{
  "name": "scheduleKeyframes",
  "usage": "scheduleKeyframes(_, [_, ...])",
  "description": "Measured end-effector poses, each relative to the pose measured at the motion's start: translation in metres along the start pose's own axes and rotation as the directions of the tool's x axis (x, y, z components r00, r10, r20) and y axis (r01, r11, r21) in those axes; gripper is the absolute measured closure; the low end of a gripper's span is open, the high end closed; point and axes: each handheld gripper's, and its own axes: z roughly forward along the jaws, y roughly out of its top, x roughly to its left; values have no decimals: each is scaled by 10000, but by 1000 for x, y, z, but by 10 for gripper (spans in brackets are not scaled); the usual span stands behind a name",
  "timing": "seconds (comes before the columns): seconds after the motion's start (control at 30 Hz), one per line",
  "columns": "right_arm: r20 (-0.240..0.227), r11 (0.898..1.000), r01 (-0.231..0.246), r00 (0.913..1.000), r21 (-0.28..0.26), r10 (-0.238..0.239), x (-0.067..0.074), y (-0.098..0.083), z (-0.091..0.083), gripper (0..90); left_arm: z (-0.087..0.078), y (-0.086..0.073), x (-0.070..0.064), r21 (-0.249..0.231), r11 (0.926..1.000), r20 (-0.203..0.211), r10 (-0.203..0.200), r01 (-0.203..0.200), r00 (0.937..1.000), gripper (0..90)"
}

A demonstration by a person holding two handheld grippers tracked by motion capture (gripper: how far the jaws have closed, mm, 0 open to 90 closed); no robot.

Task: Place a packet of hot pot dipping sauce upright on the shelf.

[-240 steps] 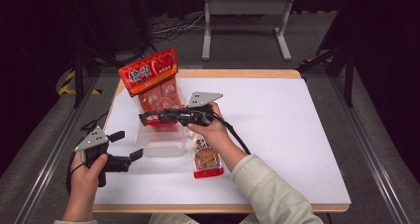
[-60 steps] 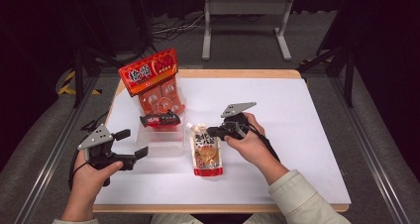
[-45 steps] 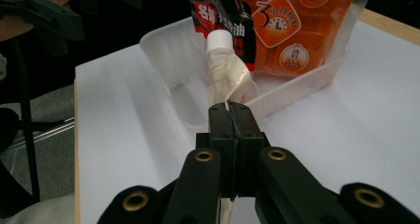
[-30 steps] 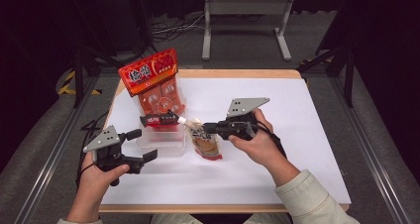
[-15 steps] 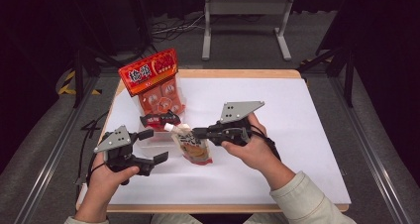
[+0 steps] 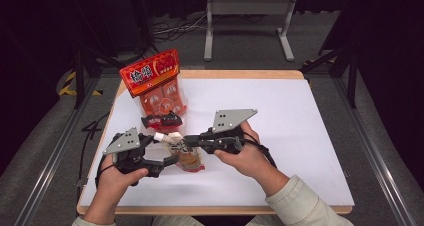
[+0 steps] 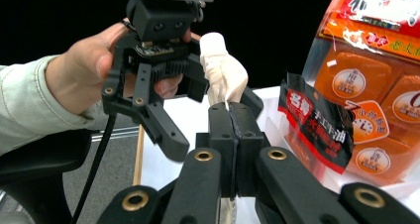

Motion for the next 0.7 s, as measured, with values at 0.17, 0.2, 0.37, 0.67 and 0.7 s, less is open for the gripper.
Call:
scheduleKeyframes(0.17, [2,9996,103,9999,-256,-103,1,0,2,897,4,1,-3,166,9999,441,-5,-2,9990,446])
scheduleKeyframes(0.2, [2,9995,103,9999,-293,-103,2,-1,2,897,4,1,-4,241,9997,412,-104,94,9991,503])
scheduleKeyframes(0.37, [104,9991,171,9998,-394,-167,2,-3,2,896,1,2,-5,578,9983,266,-10,-6,9996,668])
scheduleKeyframes(0.67, [179,9984,117,9998,-559,-107,0,-4,0,888,-2,5,-6,623,9971,523,406,-438,9978,860])
scheduleKeyframes(0.7, [188,9982,127,9998,-584,-116,0,-4,0,886,-2,6,-7,645,9967,489,472,-503,9977,863])
